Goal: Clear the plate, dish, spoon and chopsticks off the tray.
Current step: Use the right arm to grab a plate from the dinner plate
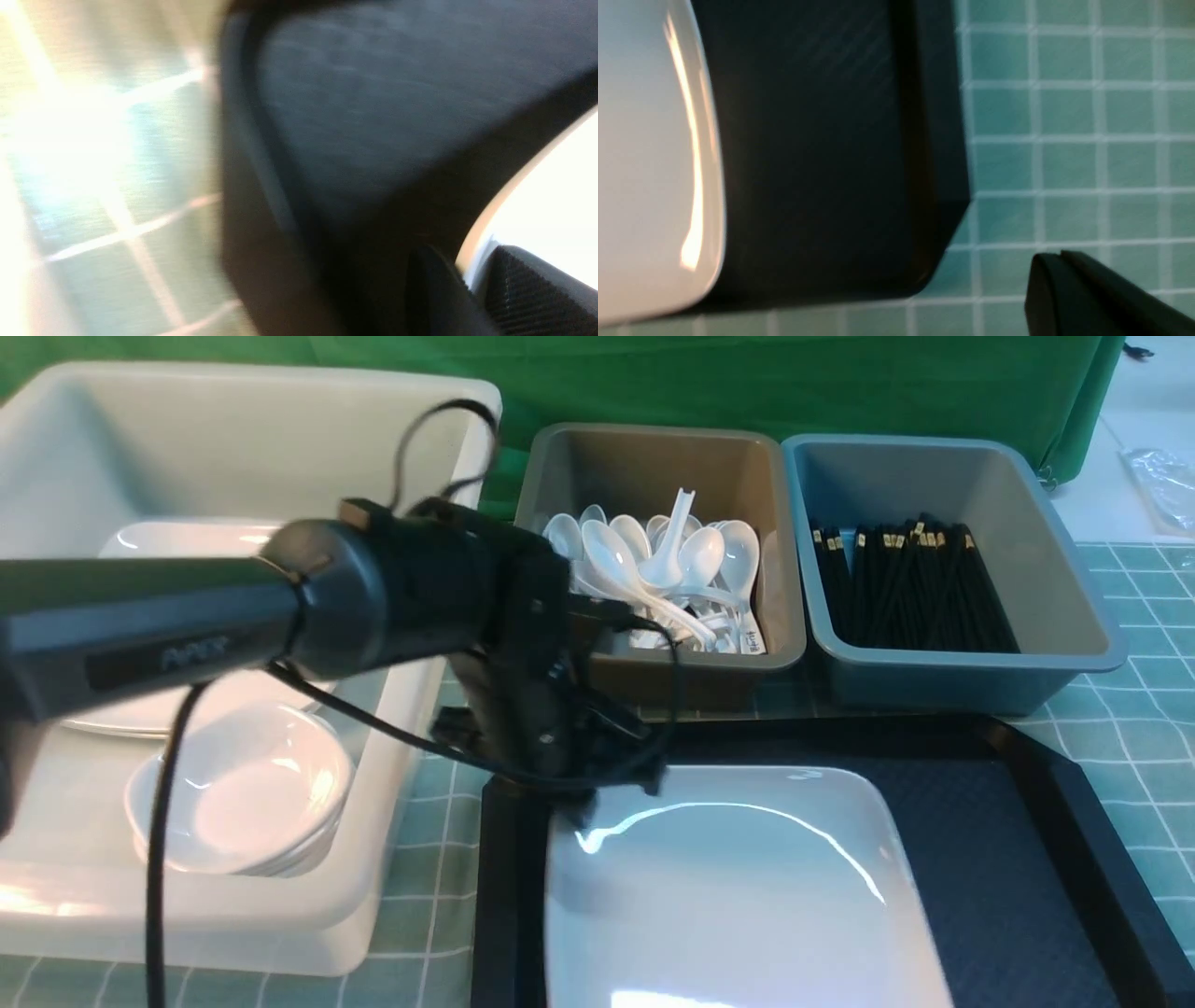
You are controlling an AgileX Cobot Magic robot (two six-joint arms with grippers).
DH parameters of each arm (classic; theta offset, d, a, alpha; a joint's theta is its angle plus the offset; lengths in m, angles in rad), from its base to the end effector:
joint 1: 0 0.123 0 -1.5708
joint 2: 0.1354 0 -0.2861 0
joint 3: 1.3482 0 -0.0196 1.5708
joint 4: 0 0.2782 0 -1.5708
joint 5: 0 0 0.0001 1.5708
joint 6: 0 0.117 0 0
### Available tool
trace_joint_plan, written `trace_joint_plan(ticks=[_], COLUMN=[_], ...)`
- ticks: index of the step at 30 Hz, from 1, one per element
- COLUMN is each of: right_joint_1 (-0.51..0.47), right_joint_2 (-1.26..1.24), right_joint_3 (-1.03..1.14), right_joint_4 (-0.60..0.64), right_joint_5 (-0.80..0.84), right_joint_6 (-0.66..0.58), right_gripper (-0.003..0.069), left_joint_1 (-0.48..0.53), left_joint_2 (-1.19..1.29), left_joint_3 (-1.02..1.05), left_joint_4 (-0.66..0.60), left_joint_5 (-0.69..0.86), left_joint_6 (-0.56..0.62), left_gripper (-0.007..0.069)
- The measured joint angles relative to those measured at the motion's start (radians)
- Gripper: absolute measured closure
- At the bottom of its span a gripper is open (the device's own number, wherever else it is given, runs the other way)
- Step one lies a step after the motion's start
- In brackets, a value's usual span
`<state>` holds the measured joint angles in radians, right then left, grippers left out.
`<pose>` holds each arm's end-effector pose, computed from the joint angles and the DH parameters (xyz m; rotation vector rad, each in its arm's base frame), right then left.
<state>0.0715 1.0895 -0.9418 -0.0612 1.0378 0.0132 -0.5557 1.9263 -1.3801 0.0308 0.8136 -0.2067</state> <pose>0.2349 0.0106 0.2909 -0.1023 2.6647 -0.0530 0.3644 -0.2232 0.1578 0.5203 2.8049 -0.1256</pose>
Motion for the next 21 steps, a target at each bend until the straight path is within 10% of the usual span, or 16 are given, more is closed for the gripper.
trace_joint_plan(ticks=[7, 12, 16, 21], right_joint_1=[-0.049, -0.037, -0.035, -0.022], right_joint_2=[0.146, 0.275, 0.409, 0.548], right_joint_3=[-0.001, -0.01, -0.05, -0.122], right_joint_4=[0.39, 0.482, 0.504, 0.543], right_joint_5=[-0.079, -0.214, -0.3, -0.314], right_joint_6=[-0.248, -0.335, -0.372, -0.375], right_gripper=[0.0628, 0.0461, 0.0263, 0.0186], left_joint_1=[0.043, 0.043, 0.042, 0.042], left_joint_2=[0.0, 0.0, 0.001, 0.009], left_joint_3=[0.0, 0.0, -0.008, -0.078], left_joint_4=[-0.051, -0.058, -0.038, -0.04], left_joint_5=[-0.001, -0.013, -0.016, 0.071], left_joint_6=[0.07, 0.082, 0.09, 0.095], left_gripper=[0.0502, 0.048, 0.0312, 0.0115])
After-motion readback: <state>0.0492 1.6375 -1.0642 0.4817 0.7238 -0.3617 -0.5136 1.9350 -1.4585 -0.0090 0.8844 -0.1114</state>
